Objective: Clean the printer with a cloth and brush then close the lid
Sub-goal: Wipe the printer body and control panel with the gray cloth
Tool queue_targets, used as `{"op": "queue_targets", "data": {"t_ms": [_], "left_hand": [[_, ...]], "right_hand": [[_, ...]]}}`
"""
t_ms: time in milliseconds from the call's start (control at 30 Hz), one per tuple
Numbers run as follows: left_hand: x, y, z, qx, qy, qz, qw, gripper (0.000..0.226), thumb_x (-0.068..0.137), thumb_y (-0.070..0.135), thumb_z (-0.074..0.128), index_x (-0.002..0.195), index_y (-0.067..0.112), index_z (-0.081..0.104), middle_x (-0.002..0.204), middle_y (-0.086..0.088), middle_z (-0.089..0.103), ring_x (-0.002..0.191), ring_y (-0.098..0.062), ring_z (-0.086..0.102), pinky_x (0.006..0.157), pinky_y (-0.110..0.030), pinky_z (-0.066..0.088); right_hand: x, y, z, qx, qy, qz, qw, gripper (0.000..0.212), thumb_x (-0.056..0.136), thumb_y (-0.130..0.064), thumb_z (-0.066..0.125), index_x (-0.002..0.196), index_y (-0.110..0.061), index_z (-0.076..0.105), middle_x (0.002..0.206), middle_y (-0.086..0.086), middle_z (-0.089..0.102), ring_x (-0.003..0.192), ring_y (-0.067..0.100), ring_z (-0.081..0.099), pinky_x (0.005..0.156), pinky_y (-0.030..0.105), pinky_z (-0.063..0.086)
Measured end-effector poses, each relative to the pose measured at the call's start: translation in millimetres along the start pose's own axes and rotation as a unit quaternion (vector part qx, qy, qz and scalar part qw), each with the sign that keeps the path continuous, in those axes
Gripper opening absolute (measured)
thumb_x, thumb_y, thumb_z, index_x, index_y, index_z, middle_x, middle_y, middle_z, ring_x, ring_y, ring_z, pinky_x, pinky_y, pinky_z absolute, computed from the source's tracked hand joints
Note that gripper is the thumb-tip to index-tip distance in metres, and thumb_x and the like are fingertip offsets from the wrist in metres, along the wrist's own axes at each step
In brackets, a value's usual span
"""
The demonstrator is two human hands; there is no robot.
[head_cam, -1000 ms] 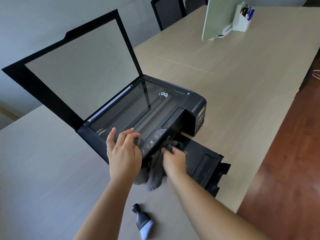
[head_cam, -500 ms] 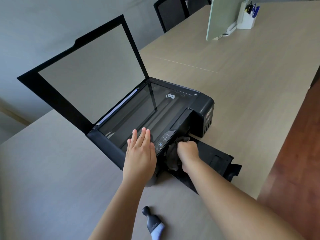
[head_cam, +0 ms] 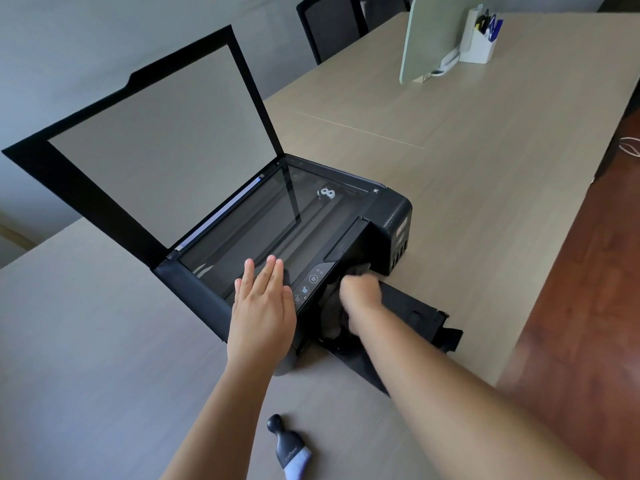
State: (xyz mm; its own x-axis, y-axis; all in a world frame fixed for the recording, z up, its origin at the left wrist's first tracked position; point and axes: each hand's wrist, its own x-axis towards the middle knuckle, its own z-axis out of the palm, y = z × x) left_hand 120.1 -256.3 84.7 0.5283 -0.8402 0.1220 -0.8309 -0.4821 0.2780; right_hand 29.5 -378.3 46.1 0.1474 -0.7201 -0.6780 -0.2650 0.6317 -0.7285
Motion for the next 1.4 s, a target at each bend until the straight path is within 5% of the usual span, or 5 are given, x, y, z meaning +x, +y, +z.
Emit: {"op": "queue_targets", "data": {"t_ms": [233,500,600,1233,1400], "left_hand": [[1.8,1.3,1.6,-0.004,0.001,0.0,1.0,0.049,0.102,0.025,0.028,0.149,0.013,0.032,0.158,0.002,0.029,0.149,-0.03,0.008,0.119,-0.047,0.012],[2.3,0.1,1.6,0.002,0.004,0.007,1.0,0.056,0.096,0.031,0.021,0.147,0.012,0.036,0.155,0.001,0.034,0.148,-0.033,0.013,0.117,-0.05,0.016],[0.8,-1.4,1.1,-0.002,0.006,0.005,1.0,0.053,0.099,0.029,0.024,0.147,0.013,0.037,0.155,0.002,0.035,0.148,-0.032,0.013,0.118,-0.049,0.015],[1.8,0.7,0.8,-0.013,0.011,0.008,1.0,0.048,0.1,0.024,0.03,0.146,0.013,0.04,0.153,0.001,0.039,0.147,-0.033,0.016,0.117,-0.049,0.016],[1.9,1.7,0.8,-0.013,0.013,0.003,1.0,0.047,0.101,0.02,0.034,0.147,0.012,0.039,0.154,0.0,0.037,0.147,-0.033,0.015,0.117,-0.048,0.016]], "right_hand": [[19.7,-33.9,-21.7,0.01,0.033,-0.027,0.999,0.029,0.093,-0.011,0.043,0.119,0.0,0.052,0.075,0.003,0.045,0.079,0.023,0.048,0.068,0.029,0.041],[12.1,-17.3,-15.7,0.018,0.028,0.027,0.999,0.046,0.098,-0.021,0.043,0.141,-0.008,0.037,0.146,0.014,0.039,0.134,0.031,0.038,0.105,0.032,0.036],[22.9,-33.5,-24.4,0.08,0.013,-0.01,0.997,0.04,0.098,-0.016,0.038,0.134,-0.002,0.046,0.138,0.018,0.049,0.112,0.027,0.055,0.07,0.029,0.044],[29.3,-38.6,-24.0,0.014,0.023,-0.038,0.999,0.042,0.095,-0.006,0.038,0.136,-0.008,0.048,0.137,0.006,0.053,0.126,0.023,0.05,0.082,0.02,0.034],[-4.3,-21.0,-16.3,-0.075,0.065,-0.208,0.973,0.033,0.095,-0.013,0.044,0.123,-0.019,0.058,0.122,0.007,0.061,0.113,0.028,0.057,0.085,0.028,0.041]]}}
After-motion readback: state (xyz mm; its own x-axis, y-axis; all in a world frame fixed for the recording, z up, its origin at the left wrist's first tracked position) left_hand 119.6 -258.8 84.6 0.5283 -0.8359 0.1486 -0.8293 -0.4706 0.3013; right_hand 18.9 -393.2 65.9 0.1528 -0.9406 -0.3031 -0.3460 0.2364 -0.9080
